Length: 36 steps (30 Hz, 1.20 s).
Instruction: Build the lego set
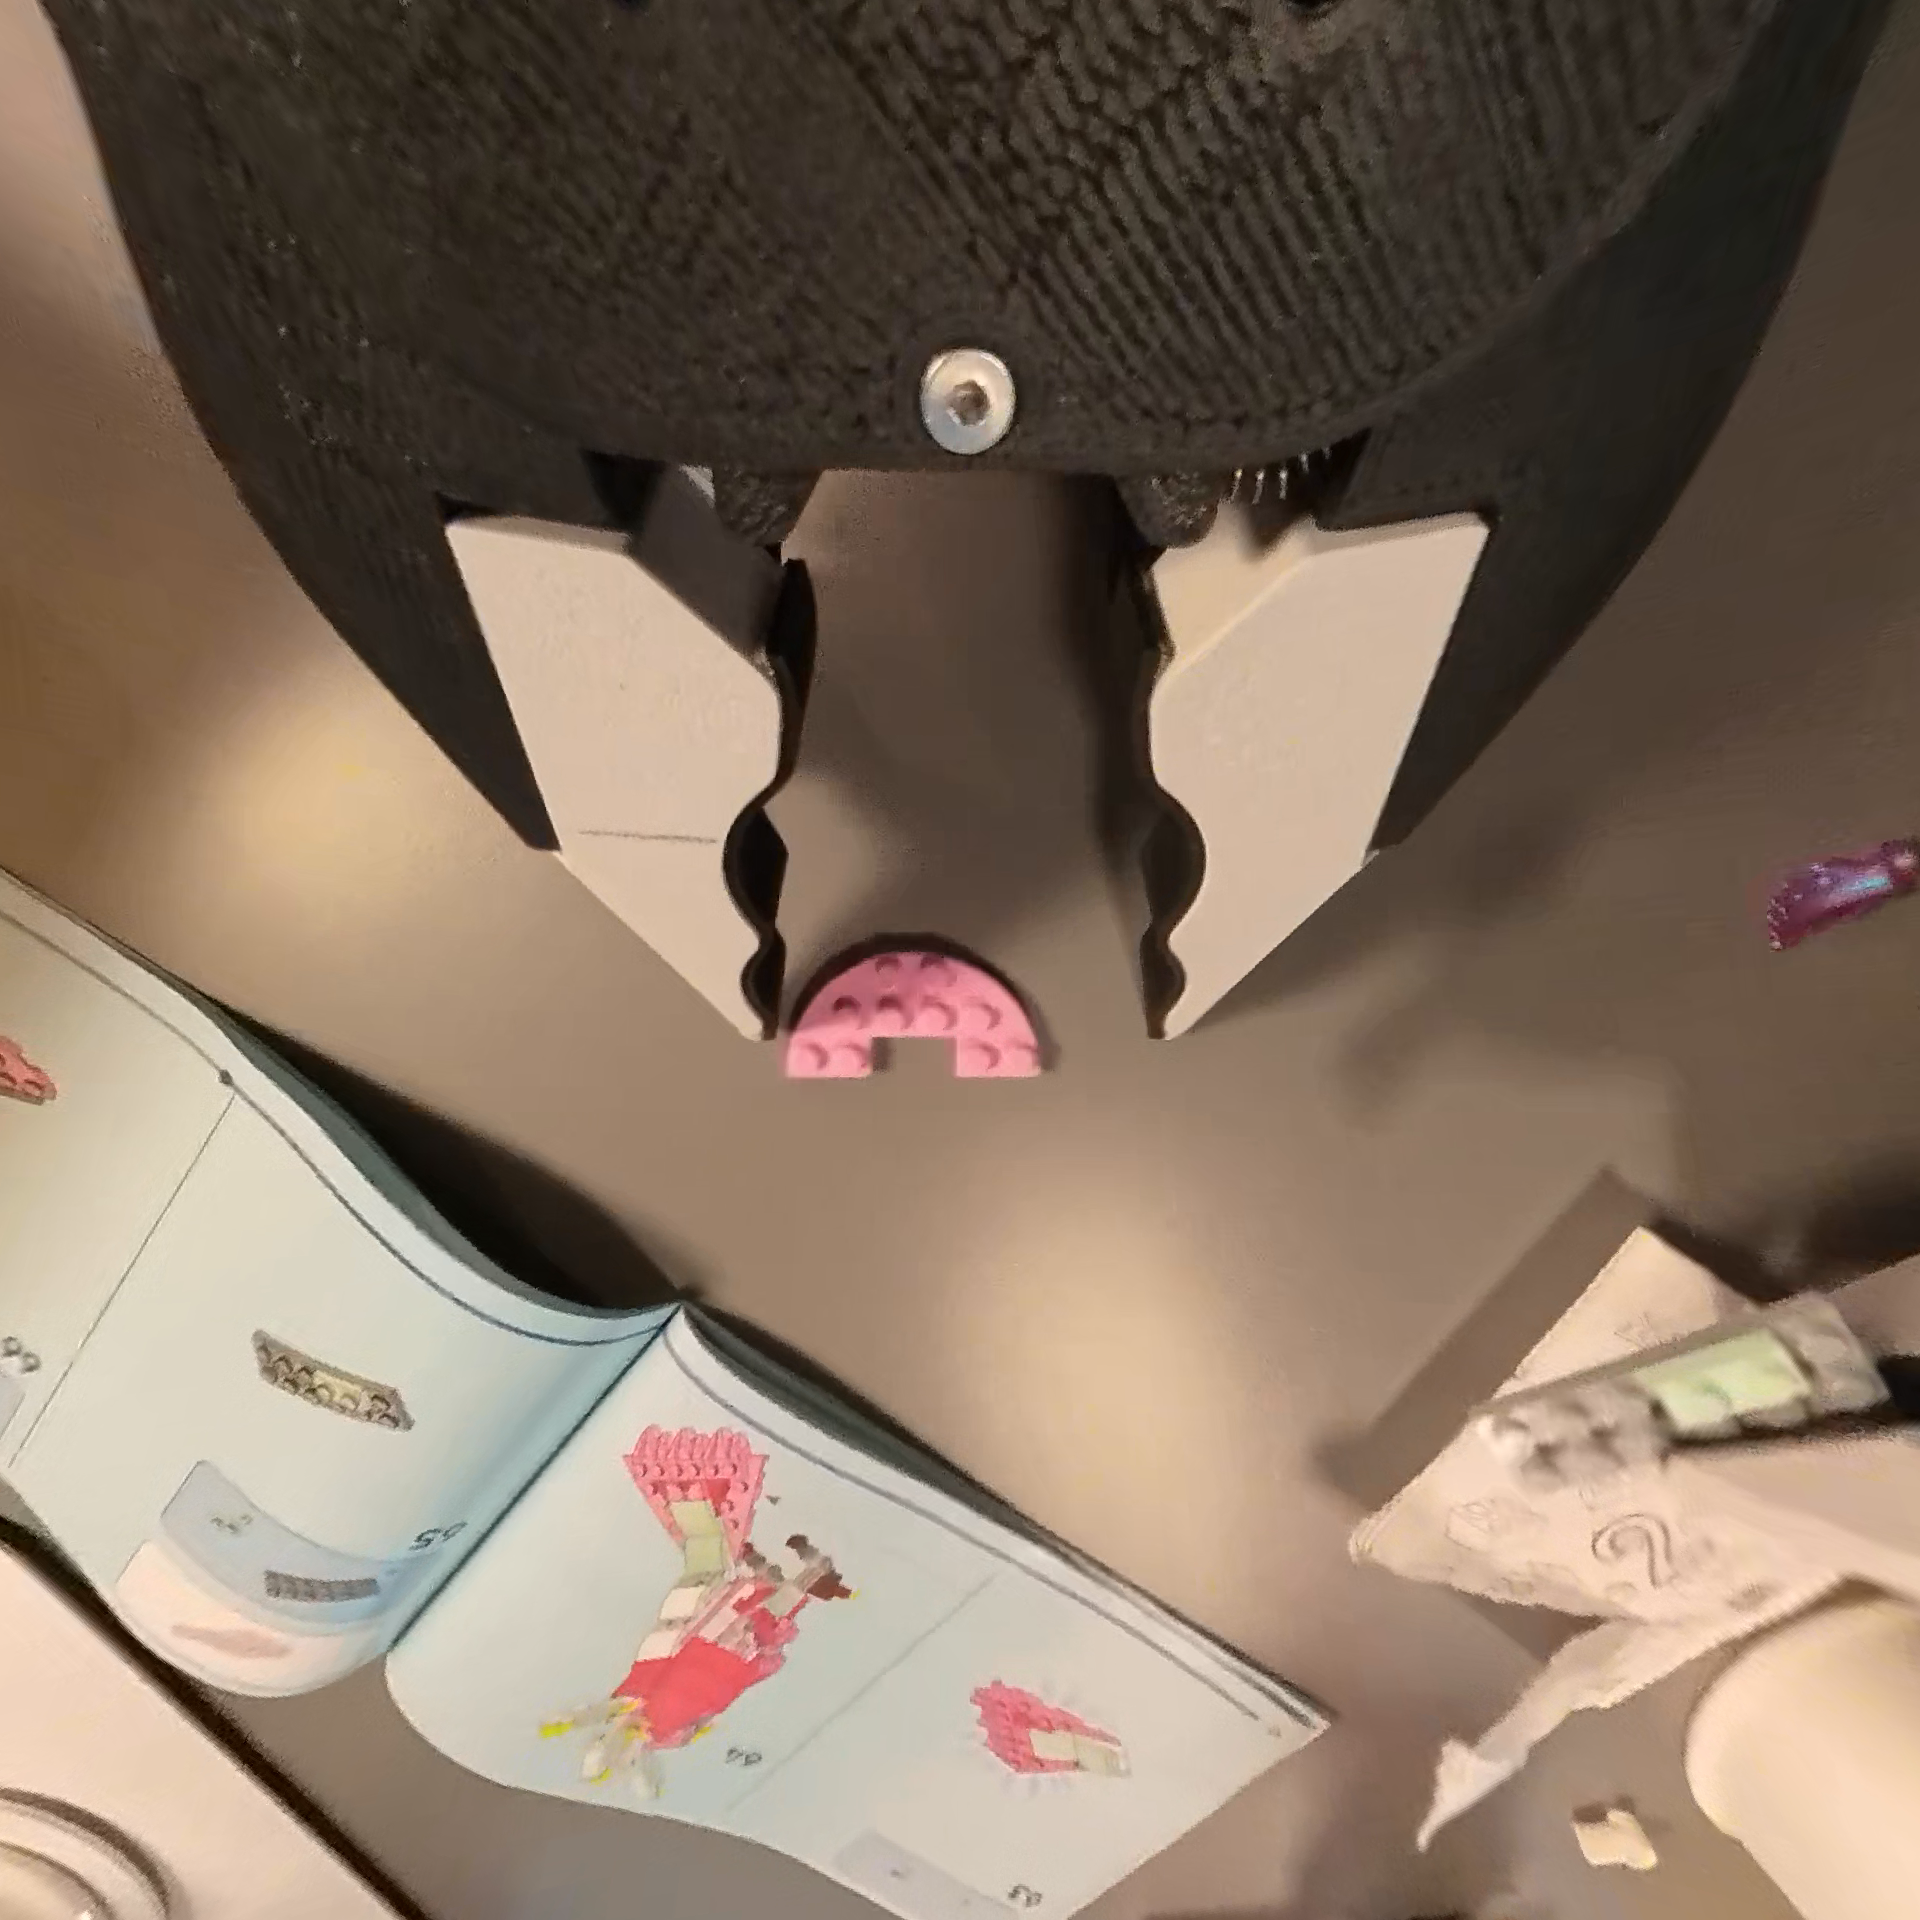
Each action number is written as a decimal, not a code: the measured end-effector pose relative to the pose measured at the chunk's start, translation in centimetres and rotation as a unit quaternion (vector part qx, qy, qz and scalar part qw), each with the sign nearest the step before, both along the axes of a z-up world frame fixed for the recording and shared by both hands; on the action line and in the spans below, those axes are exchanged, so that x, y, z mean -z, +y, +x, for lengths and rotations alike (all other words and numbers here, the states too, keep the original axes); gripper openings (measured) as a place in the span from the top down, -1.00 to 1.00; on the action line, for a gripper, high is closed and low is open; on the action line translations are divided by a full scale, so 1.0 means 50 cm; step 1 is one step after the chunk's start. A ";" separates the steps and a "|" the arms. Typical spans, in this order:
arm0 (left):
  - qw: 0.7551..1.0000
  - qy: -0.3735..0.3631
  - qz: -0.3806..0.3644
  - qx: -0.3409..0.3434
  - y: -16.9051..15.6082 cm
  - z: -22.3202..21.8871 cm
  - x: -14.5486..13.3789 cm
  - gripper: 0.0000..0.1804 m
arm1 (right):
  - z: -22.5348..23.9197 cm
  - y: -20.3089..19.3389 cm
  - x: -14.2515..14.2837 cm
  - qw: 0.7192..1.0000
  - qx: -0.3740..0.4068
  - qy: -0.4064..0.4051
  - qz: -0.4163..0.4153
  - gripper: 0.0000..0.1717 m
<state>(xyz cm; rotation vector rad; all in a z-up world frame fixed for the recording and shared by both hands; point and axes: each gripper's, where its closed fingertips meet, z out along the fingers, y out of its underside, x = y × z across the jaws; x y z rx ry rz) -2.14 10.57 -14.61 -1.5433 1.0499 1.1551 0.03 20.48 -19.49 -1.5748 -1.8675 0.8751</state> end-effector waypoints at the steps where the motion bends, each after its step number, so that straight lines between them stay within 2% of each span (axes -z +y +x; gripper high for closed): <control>1: 1.000 -0.002 -0.001 0.001 0.000 0.001 0.001 0.96 | -0.004 0.004 -0.001 1.000 -0.002 0.002 -0.008 0.23; 6: 1.000 -0.003 -0.003 0.004 0.000 0.003 0.003 0.96 | -0.009 0.016 -0.001 1.000 -0.014 0.000 0.002 0.48; 15: 1.000 0.002 0.005 0.017 0.003 0.015 0.000 0.96 | -0.007 0.010 -0.002 0.999 -0.045 0.004 0.000 0.49; 18: 1.000 0.002 0.001 0.020 0.007 0.019 0.004 0.96 | -0.005 -0.025 -0.023 0.996 -0.082 0.019 -0.028 0.49; 25: 0.999 0.011 0.004 0.030 0.008 0.029 0.003 0.97 | 0.012 -0.157 -0.133 0.963 -0.221 0.088 -0.125 0.49; 30: 0.998 0.024 0.039 0.043 0.006 0.046 -0.021 0.97 | 0.017 -0.194 -0.153 0.955 -0.267 0.074 -0.107 0.49; 36: 0.997 0.029 0.074 0.023 0.008 0.045 -0.045 0.97 | 0.017 -0.214 -0.161 0.953 -0.292 0.039 -0.068 0.49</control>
